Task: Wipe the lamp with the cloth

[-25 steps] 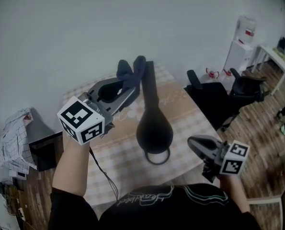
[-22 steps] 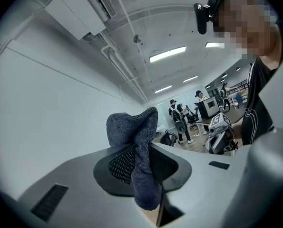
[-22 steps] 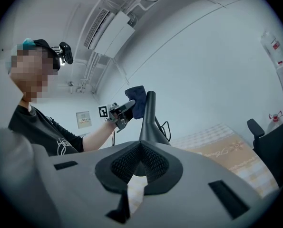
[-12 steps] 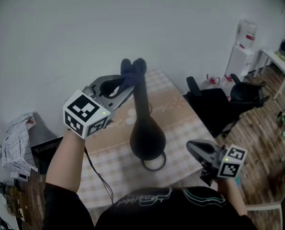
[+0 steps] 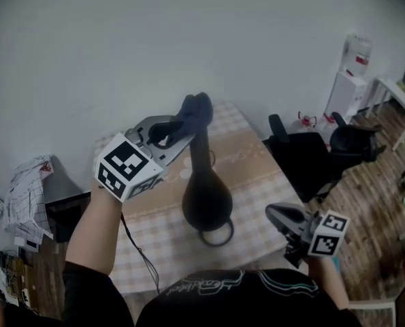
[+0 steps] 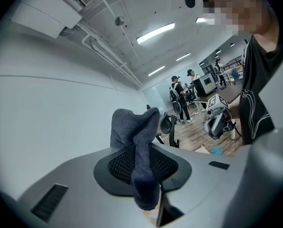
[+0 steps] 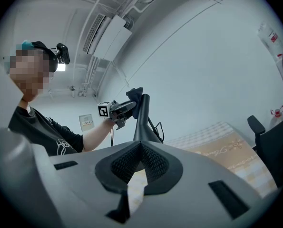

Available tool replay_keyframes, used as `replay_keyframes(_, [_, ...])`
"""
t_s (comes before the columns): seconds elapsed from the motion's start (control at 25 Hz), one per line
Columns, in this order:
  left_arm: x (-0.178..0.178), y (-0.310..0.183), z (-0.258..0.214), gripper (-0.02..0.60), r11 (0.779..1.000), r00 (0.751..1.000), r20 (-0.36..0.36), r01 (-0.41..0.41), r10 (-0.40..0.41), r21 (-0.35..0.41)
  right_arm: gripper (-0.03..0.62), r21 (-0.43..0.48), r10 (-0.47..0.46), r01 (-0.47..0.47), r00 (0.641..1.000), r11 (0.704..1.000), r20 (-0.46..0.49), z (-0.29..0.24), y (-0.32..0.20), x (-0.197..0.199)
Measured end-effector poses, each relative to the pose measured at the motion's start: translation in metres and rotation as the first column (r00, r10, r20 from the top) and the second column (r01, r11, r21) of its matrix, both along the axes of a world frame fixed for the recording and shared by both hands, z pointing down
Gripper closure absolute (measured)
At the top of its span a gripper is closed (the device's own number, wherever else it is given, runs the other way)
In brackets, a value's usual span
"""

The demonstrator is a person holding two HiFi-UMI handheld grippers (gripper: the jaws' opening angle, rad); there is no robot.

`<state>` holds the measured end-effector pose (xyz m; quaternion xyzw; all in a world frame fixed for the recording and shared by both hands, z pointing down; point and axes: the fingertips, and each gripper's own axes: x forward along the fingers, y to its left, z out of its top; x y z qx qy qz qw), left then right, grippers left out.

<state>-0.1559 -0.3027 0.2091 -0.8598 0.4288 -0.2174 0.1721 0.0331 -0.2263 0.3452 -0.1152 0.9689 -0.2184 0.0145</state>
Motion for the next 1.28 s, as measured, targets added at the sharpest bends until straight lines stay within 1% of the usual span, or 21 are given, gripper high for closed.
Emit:
replay_keyframes(0.56, [0.019, 0.040, 0.053, 0.509, 1.000, 0.999, 0.043, 0.012, -0.011, -0.014, 0.583, -0.011, -0.083, 0.083, 0.997, 0.996, 0.001, 0.038, 0.012, 0.007])
replay_keyframes(1.04, [0.019, 0.043, 0.072, 0.509, 0.994, 0.999, 0.025, 0.030, -0.028, -0.104, 0.583, -0.055, -0.131, 0.129, 0.991, 0.990, -0.032, 0.019, 0.002, 0.010])
replay_keyframes(1.28, [0.030, 0.069, 0.106, 0.509, 0.992, 0.998, 0.054, 0.037, -0.031, -0.117, 0.583, -0.048, -0.158, 0.156, 0.987, 0.987, -0.029, 0.040, 0.018, 0.017])
